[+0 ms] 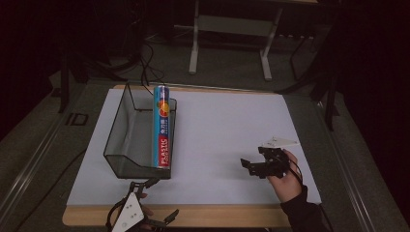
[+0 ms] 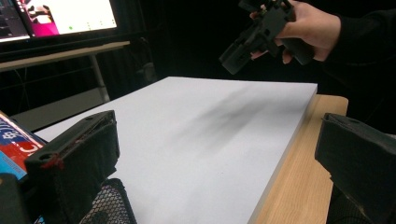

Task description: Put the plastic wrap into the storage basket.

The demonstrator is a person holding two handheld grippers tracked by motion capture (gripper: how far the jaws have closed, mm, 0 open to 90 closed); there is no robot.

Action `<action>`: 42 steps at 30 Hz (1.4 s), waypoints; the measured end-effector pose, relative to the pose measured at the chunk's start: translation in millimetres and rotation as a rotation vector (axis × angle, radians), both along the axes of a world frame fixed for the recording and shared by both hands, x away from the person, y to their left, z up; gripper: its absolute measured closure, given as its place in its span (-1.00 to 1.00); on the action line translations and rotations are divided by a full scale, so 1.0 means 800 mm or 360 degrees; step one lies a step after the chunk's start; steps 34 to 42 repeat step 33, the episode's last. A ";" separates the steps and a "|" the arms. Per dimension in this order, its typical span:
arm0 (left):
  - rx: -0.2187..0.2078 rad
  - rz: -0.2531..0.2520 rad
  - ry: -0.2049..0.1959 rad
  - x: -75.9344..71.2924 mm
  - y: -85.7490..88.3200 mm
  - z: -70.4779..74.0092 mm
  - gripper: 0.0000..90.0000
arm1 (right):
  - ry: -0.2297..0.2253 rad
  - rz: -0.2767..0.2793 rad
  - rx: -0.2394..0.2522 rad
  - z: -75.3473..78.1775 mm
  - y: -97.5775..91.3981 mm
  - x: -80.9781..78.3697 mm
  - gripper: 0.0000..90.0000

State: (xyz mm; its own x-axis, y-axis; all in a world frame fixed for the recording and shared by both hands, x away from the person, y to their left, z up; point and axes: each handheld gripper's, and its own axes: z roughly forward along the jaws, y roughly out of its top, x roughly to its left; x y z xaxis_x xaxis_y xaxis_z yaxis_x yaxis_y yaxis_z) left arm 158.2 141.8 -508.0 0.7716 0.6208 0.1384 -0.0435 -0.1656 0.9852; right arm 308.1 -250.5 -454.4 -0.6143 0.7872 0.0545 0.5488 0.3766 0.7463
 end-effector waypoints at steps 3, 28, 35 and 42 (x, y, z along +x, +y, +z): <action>0.0005 0.0001 0.0003 0.000 0.000 0.000 -0.99 | -0.0007 -0.0003 -0.0018 -0.002 -0.004 -0.005 -0.67; 0.0032 -0.0017 0.0005 0.000 0.000 -0.001 -0.99 | -0.0072 -0.0020 -0.0103 -0.033 -0.032 -0.029 -0.69; 0.0034 -0.0018 0.0007 0.000 -0.001 -0.001 -0.99 | -0.0075 -0.0021 -0.0101 -0.034 -0.033 -0.027 -0.69; 0.0034 -0.0018 0.0007 0.000 -0.001 -0.001 -0.99 | -0.0075 -0.0021 -0.0101 -0.034 -0.033 -0.027 -0.69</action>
